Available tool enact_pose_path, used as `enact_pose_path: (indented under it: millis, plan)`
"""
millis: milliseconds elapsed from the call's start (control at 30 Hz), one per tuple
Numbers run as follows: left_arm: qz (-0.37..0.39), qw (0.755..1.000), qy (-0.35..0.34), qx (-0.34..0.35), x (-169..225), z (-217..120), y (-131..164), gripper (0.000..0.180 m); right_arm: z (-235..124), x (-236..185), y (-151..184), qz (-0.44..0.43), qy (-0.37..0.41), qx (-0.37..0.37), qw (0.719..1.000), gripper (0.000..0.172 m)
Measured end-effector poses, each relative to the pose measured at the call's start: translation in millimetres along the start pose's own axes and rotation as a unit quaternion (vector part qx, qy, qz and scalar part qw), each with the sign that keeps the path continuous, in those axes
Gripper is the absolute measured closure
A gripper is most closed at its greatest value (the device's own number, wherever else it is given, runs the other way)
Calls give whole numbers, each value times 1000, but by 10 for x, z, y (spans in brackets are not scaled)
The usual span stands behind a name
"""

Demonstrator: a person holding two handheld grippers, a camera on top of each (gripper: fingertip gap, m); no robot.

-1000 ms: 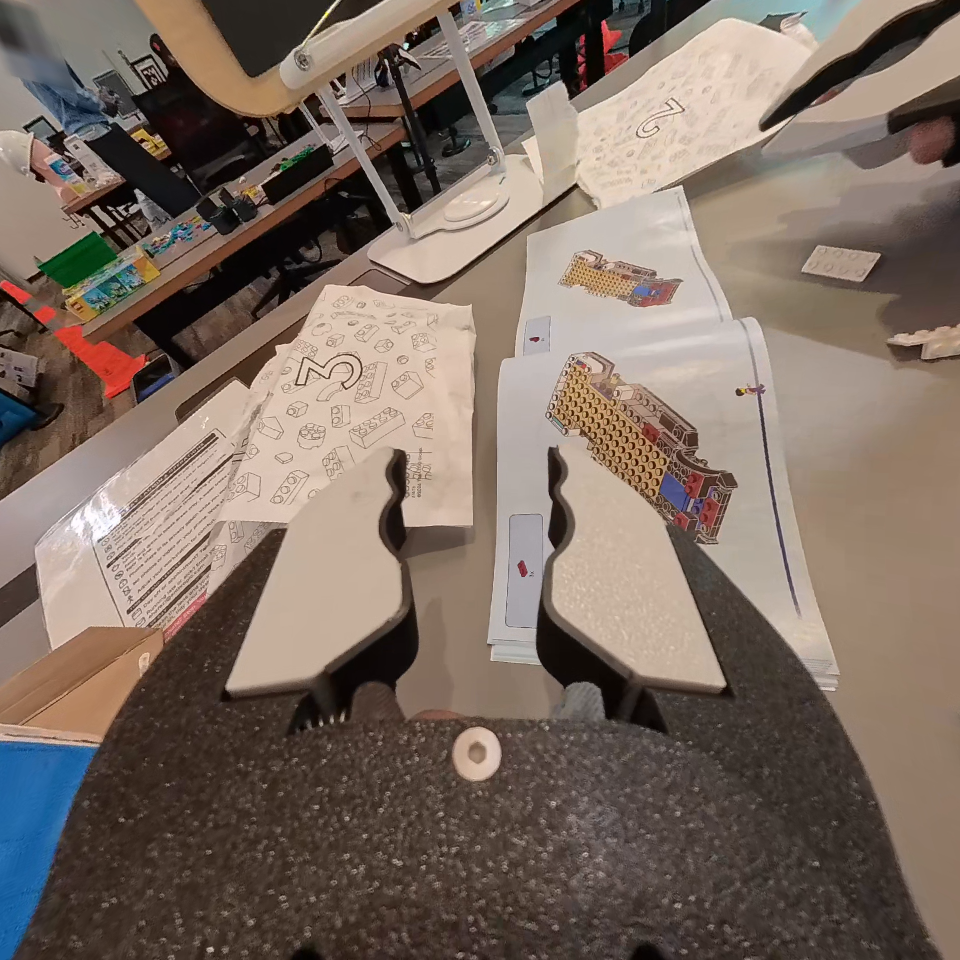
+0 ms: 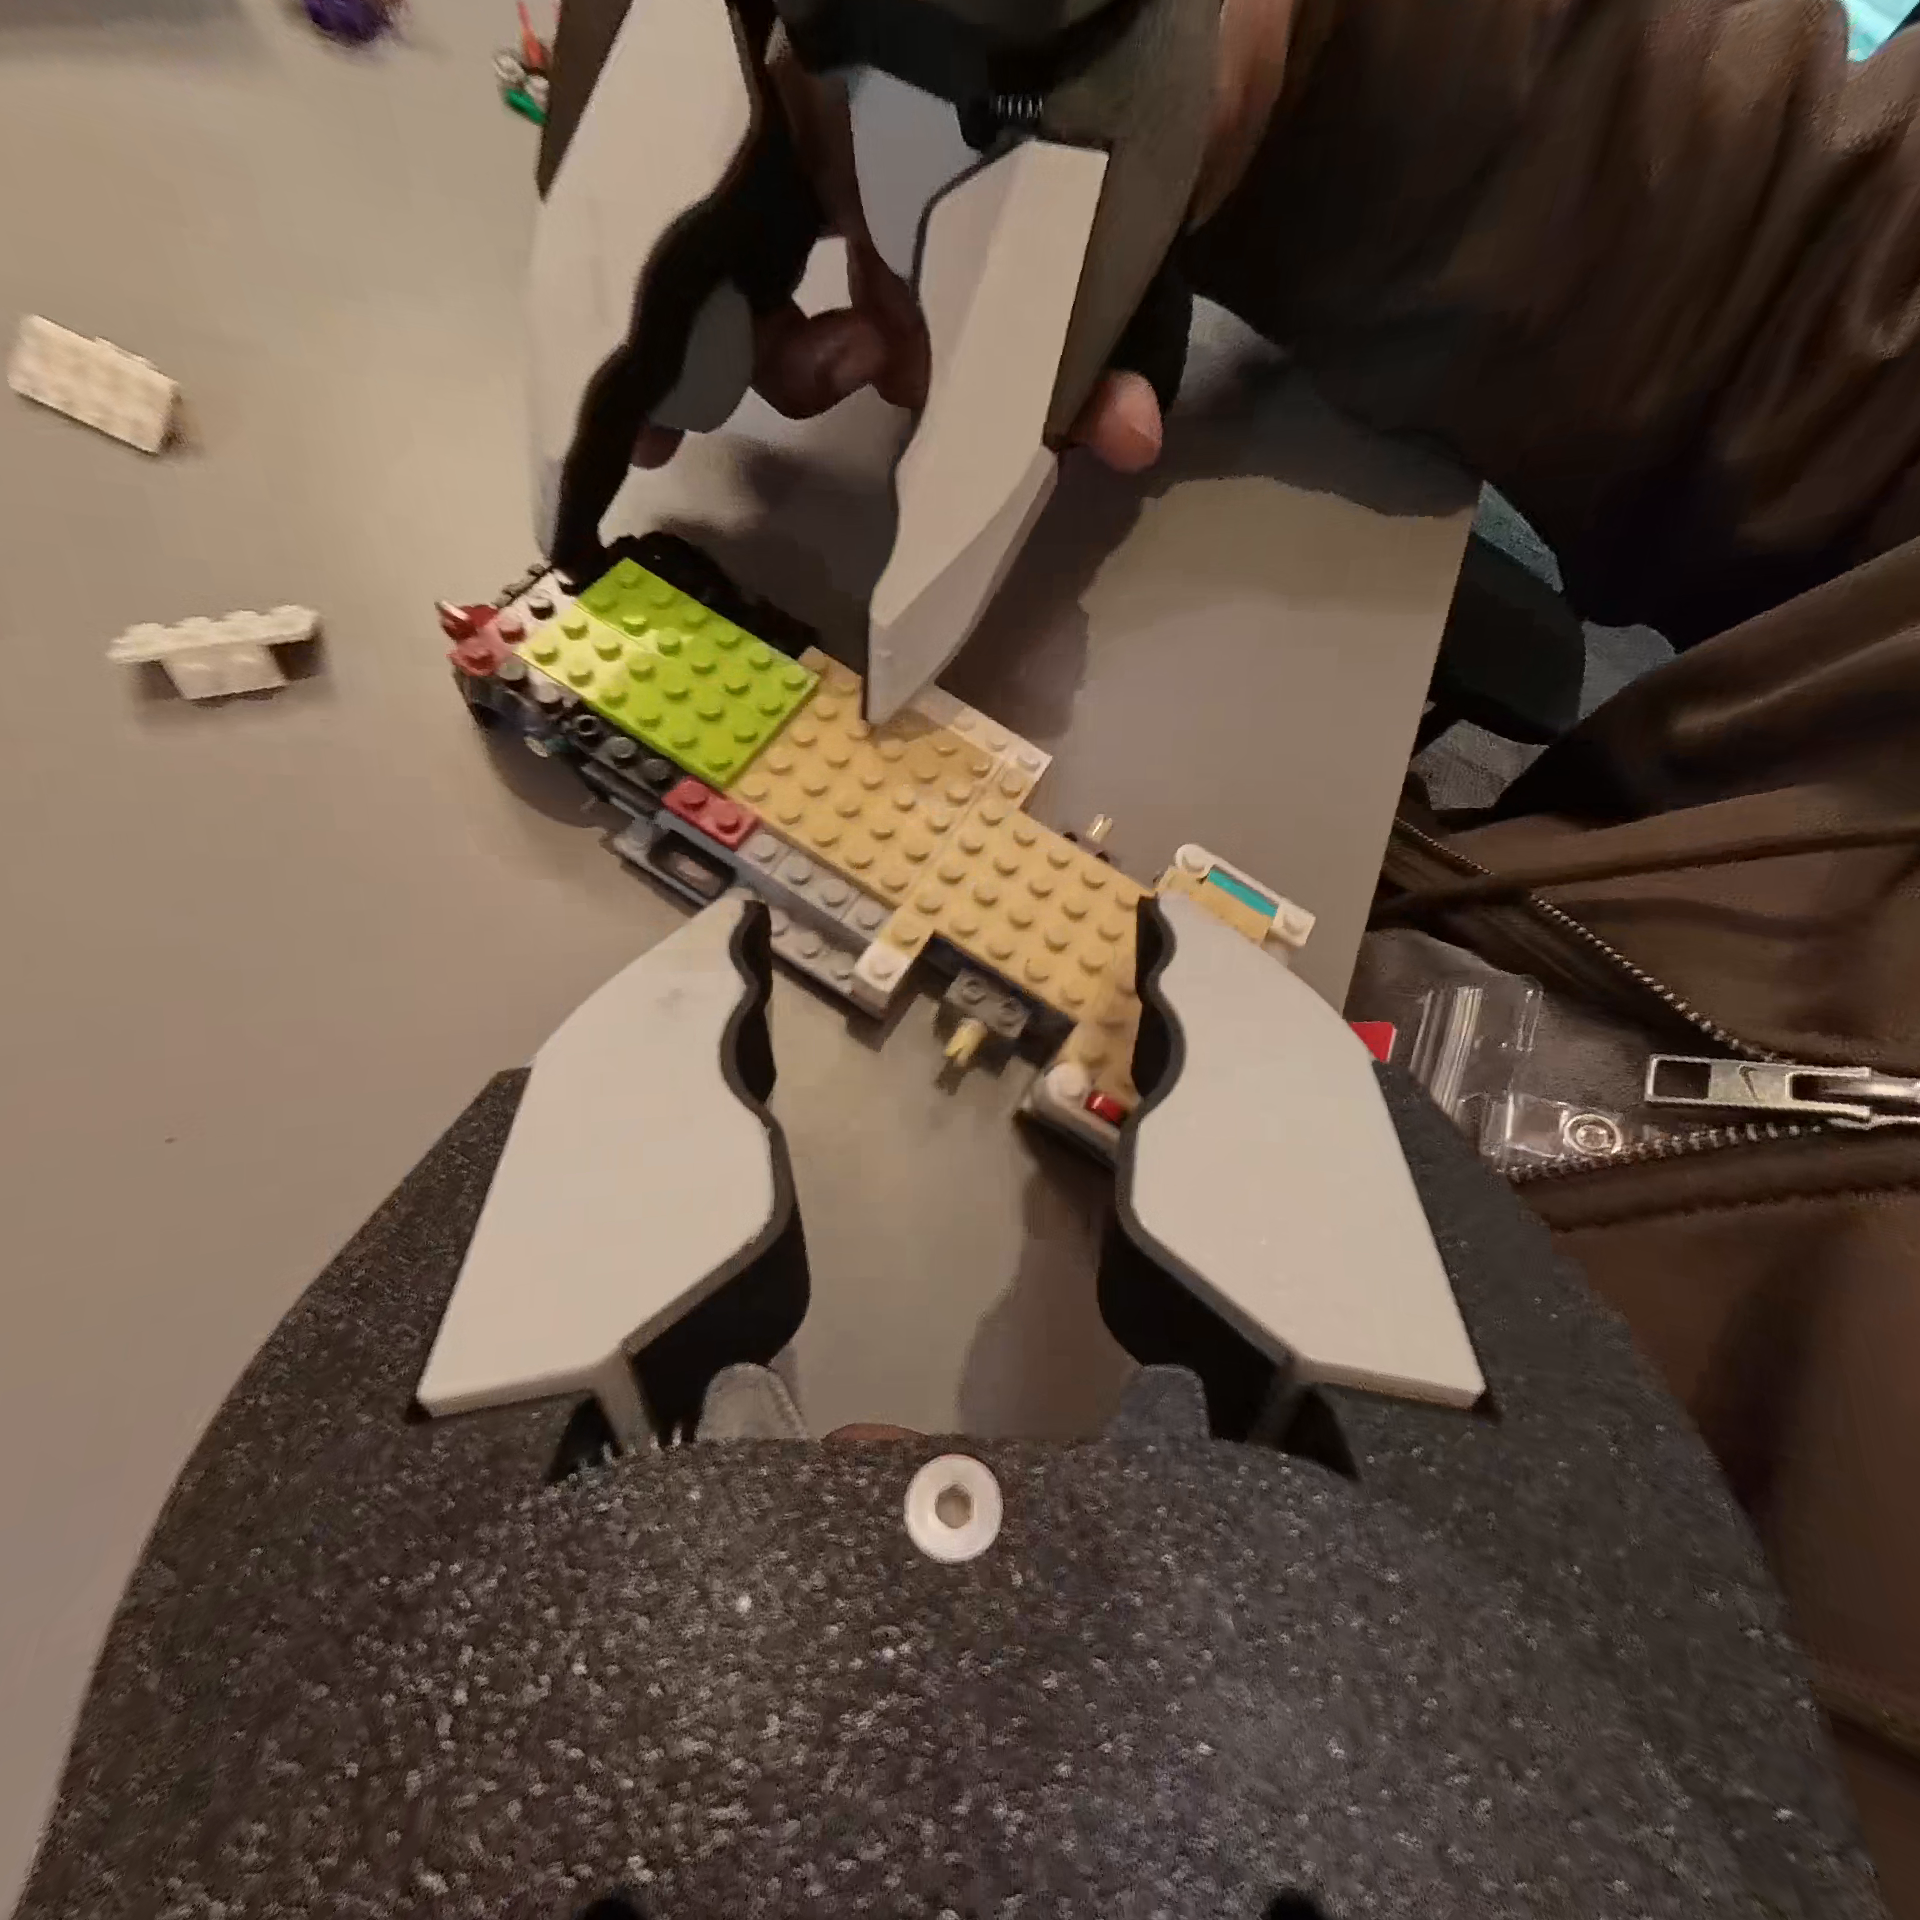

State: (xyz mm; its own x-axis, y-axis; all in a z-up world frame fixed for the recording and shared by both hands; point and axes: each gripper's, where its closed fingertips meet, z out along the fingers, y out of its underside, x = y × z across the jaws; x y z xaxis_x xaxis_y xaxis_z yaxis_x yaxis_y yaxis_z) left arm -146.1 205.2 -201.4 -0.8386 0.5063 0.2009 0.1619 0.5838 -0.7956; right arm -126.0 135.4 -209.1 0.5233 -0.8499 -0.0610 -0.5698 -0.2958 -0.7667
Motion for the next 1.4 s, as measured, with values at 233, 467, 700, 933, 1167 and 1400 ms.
enact_pose_path:
  millis: [233,467,700,933,1167,1400]
  plan:
    - [29,999,-38,4,107,24,-111,105,-233,-72,163,157,137,25,978,117]
    - [76,991,-108,5,45,-106,-195,103,-313,-666,150,202,149,79,965,121]
    - [125,986,-88,-59,252,43,-85,102,-324,-928,223,123,153,39,980,119]
    - [220,957,-69,-174,179,177,219,120,-533,-585,429,76,191,27,978,111]
    - [303,933,28,-190,18,27,249,118,-401,-771,427,-5,142,0,990,110]
    - [298,949,72,-78,187,32,-222,113,-327,-717,295,-21,120,18,992,111]
